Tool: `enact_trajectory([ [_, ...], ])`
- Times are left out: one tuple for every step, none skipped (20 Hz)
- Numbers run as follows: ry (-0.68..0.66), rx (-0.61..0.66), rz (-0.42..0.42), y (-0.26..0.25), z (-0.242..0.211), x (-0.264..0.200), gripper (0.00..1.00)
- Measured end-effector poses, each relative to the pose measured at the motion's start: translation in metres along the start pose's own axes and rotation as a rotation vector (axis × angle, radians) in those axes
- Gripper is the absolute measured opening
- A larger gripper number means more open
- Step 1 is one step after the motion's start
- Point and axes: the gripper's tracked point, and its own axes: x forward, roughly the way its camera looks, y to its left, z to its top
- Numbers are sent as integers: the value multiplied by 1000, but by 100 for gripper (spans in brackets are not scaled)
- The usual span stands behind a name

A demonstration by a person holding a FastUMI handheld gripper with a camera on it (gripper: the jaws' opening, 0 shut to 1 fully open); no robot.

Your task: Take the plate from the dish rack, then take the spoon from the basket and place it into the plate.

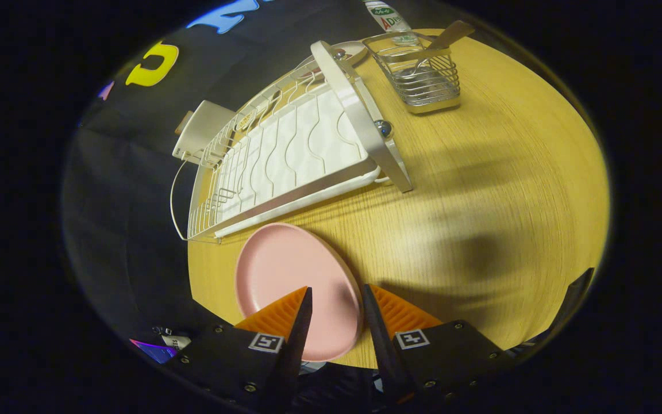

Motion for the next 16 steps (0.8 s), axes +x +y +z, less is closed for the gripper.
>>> enact_trajectory([
  [-1,2,2,0,0,-2,56],
  [-8,0,-4,-2,2,-6,56],
  [-17,-2,-8,-4,4,-7,56],
  [-29,-1,-15,-6,7,-10,56],
  [-42,2,-23,-9,11,-12,56],
  [-61,5,-38,-14,17,-16,56],
  [-85,4,-56,-21,22,-19,56],
  [-111,2,-78,-29,30,-23,56],
  [-146,4,-100,-37,37,-30,56],
  [-179,7,-122,-45,46,-37,56],
  [-216,13,-142,-52,54,-43,56],
  [-254,20,-159,-59,65,-48,56],
  [-293,27,-171,-64,74,-53,56],
  [-334,37,-182,-69,83,-59,56],
  [-376,45,-185,-72,94,-63,56],
  [-417,54,-183,-74,106,-68,56],
])
